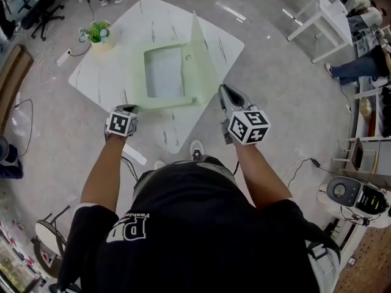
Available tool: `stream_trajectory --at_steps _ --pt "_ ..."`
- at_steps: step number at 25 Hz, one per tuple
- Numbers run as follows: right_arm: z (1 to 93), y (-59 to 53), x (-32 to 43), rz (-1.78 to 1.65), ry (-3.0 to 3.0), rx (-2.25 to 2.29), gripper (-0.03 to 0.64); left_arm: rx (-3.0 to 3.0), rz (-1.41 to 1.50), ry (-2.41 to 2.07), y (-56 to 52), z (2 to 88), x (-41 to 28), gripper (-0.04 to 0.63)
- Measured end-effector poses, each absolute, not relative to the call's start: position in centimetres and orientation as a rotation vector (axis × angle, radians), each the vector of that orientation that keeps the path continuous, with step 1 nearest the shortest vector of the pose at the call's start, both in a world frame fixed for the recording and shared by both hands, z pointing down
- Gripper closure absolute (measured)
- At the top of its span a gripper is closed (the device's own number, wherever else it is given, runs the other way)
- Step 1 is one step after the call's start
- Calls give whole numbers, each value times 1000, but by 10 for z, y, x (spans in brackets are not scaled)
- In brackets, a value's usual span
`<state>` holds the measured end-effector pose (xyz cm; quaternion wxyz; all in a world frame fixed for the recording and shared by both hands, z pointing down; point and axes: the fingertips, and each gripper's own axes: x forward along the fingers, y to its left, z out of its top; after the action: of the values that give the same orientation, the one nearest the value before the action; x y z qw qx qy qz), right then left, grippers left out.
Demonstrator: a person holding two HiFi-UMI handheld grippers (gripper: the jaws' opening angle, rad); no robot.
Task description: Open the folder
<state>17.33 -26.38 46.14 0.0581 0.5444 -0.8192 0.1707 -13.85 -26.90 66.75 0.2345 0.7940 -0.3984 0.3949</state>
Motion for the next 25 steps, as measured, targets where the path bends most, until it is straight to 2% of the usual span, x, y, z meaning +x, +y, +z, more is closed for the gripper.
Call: stream_trajectory --at_steps 14,25 --pt "511 -274 294 851 -2251 1985 612 2162 1093 -1105 -270 667 -138 538" --pt "572 -278 350 1087 -2099 2091 612 2131 1088 -1132 -268 668 -138 538"
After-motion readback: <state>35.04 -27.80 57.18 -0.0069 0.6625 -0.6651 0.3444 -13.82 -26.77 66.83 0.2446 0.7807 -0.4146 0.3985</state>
